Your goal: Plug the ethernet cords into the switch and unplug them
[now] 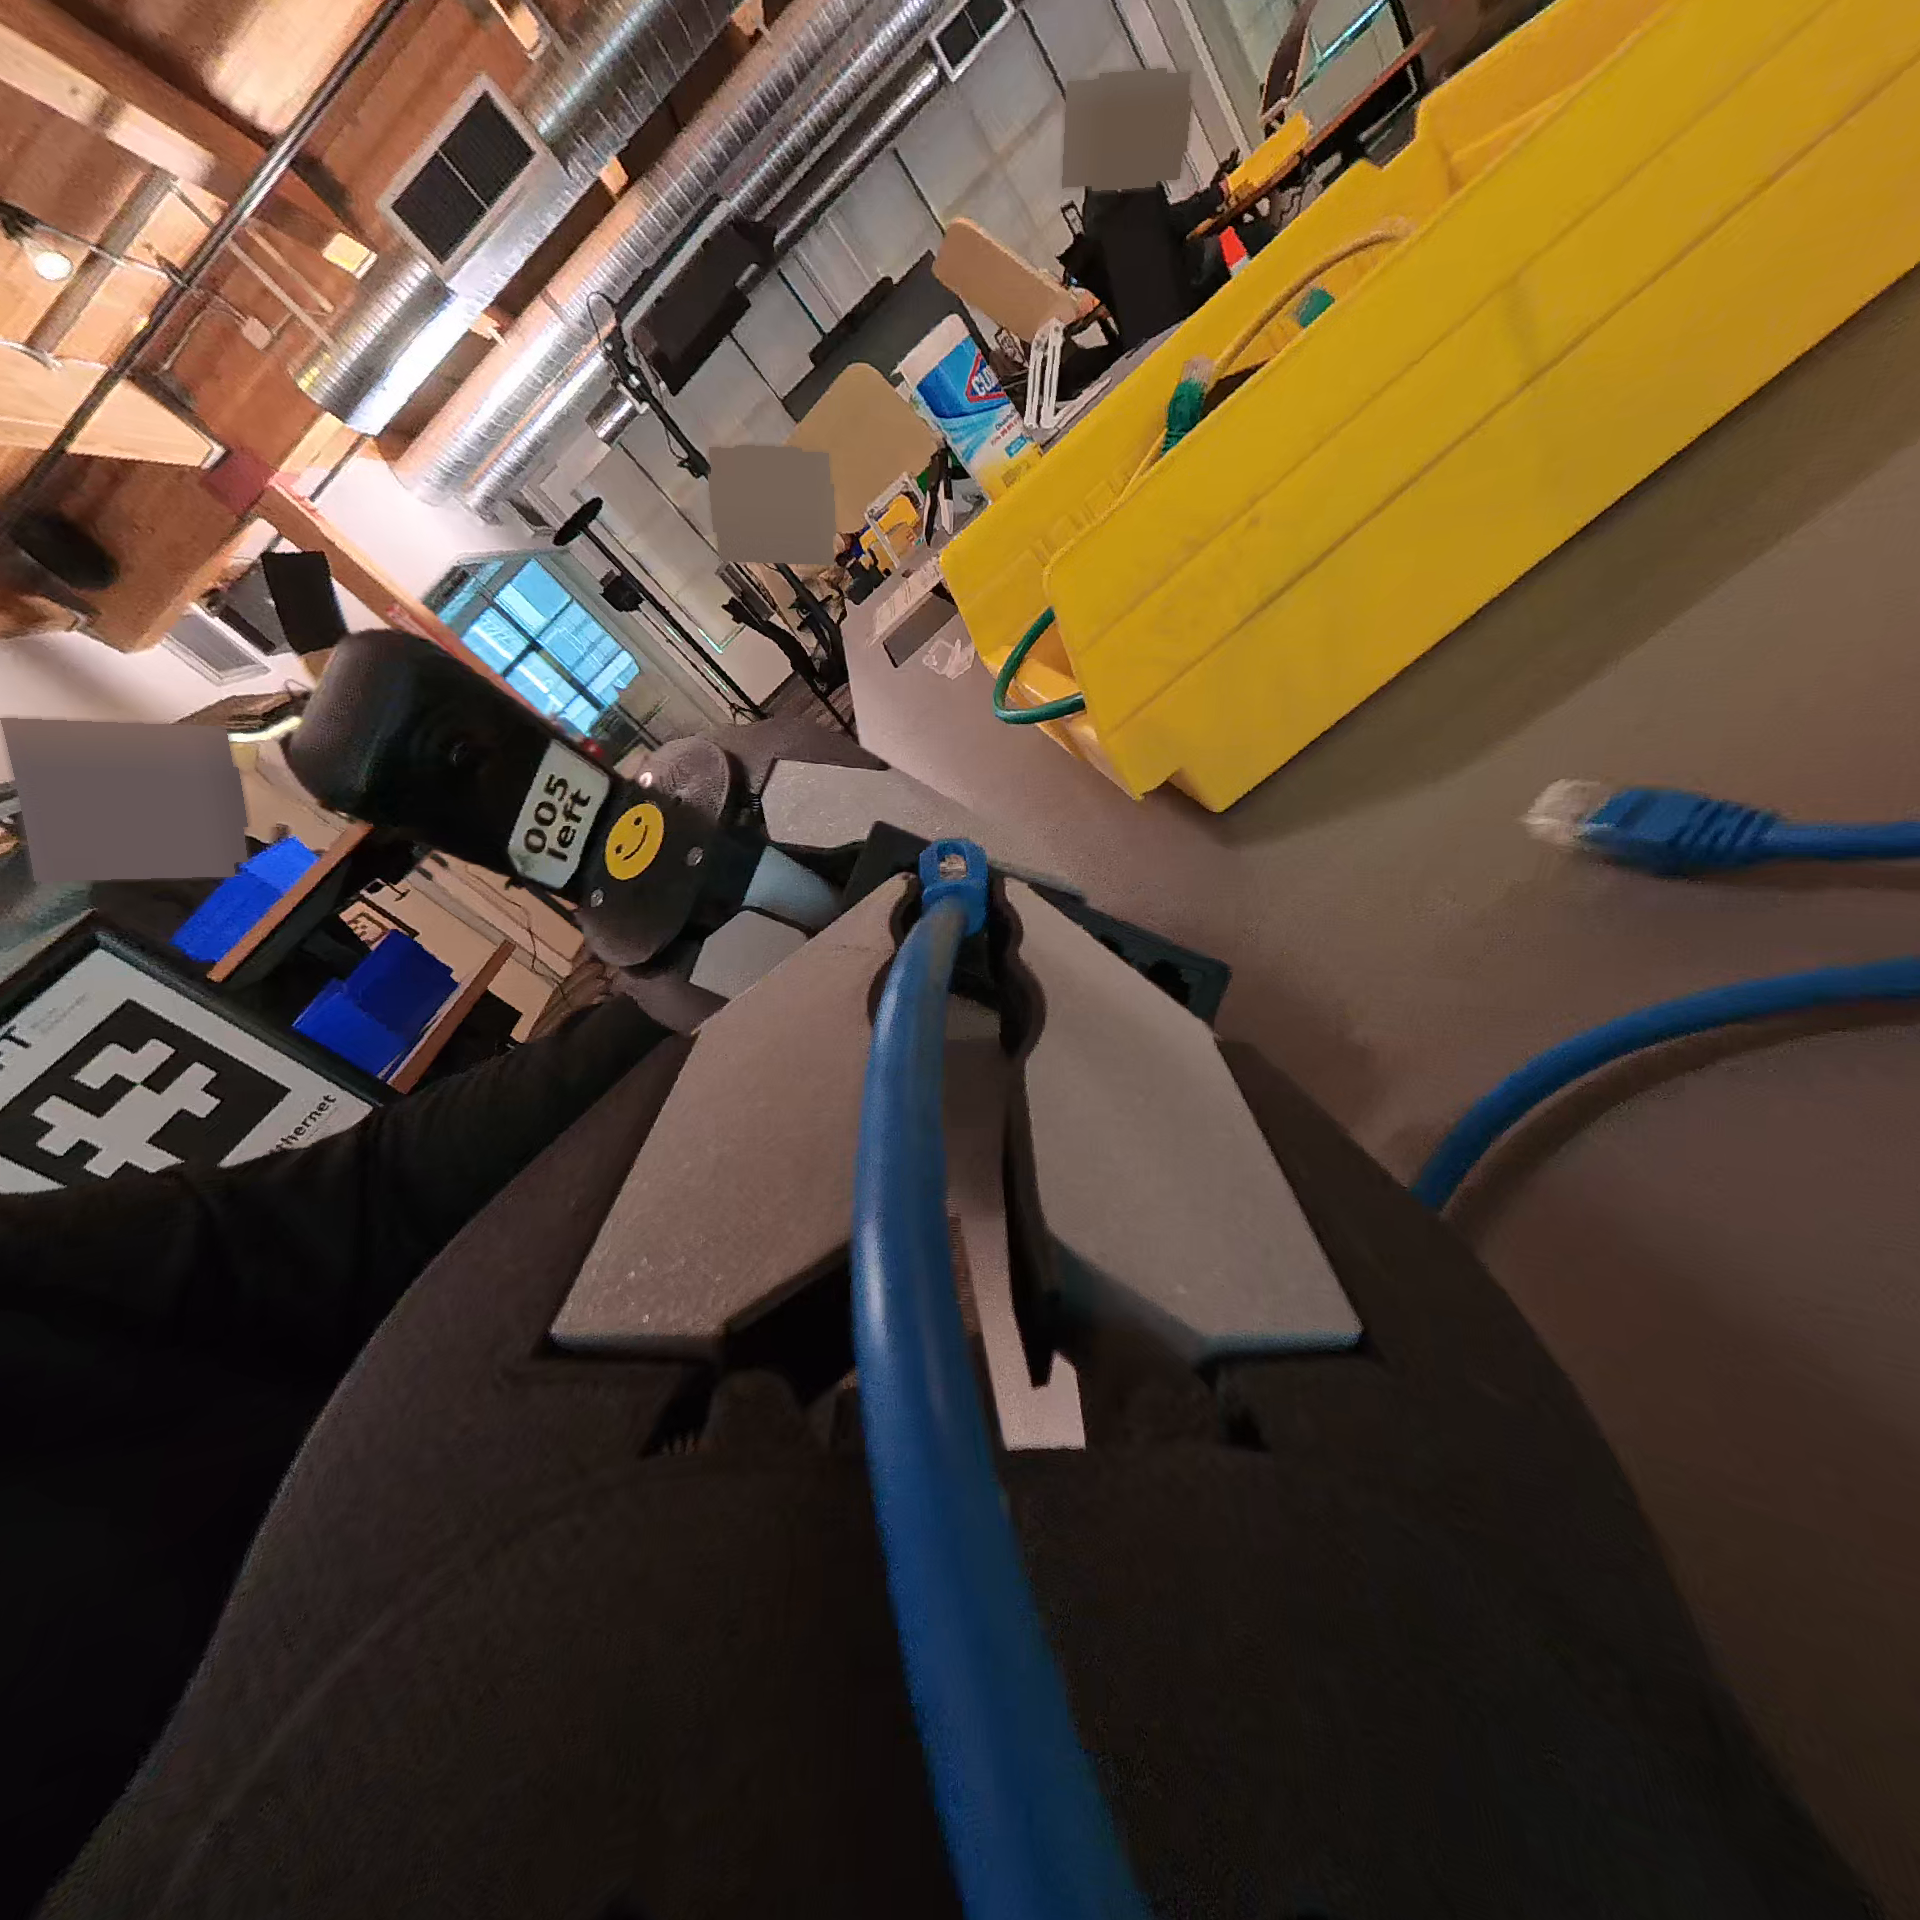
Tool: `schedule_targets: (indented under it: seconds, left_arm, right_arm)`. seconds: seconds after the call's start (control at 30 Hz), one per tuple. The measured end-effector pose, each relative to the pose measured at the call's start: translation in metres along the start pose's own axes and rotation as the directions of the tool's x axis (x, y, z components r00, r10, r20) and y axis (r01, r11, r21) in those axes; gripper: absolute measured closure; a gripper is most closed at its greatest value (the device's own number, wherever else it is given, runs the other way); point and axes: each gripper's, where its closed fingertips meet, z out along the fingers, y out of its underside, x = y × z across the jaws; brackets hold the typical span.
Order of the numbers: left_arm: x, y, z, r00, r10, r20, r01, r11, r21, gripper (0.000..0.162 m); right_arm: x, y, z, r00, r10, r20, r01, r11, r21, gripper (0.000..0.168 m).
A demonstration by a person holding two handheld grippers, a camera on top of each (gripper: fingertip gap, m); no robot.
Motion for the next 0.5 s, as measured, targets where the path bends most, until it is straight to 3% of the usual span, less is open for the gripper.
schedule_targets:
  seconds: [0.27,0.37,0.5]
  left_arm:
    - [-0.001,0.01,-0.001,0.996,0.045,0.073,-0.041,0.997,-0.058,0.136]
    - [0.004,0.023,0.004,0.99,0.116,0.078,-0.104,0.984,-0.148,0.136]
    - [-0.001,0.023,0.005,0.981,0.137,0.141,-0.113,0.98,-0.165,0.136]
  right_arm:
    - [-0.014,0.009,0.007,0.997,0.062,0.041,-0.063,0.998,0.025,0.158]
    - [-0.013,0.015,0.01,0.999,0.039,0.014,-0.039,0.999,-0.014,0.158]
    - [-0.011,0.018,0.007,0.999,-0.028,-0.035,0.027,0.999,-0.034,0.159]
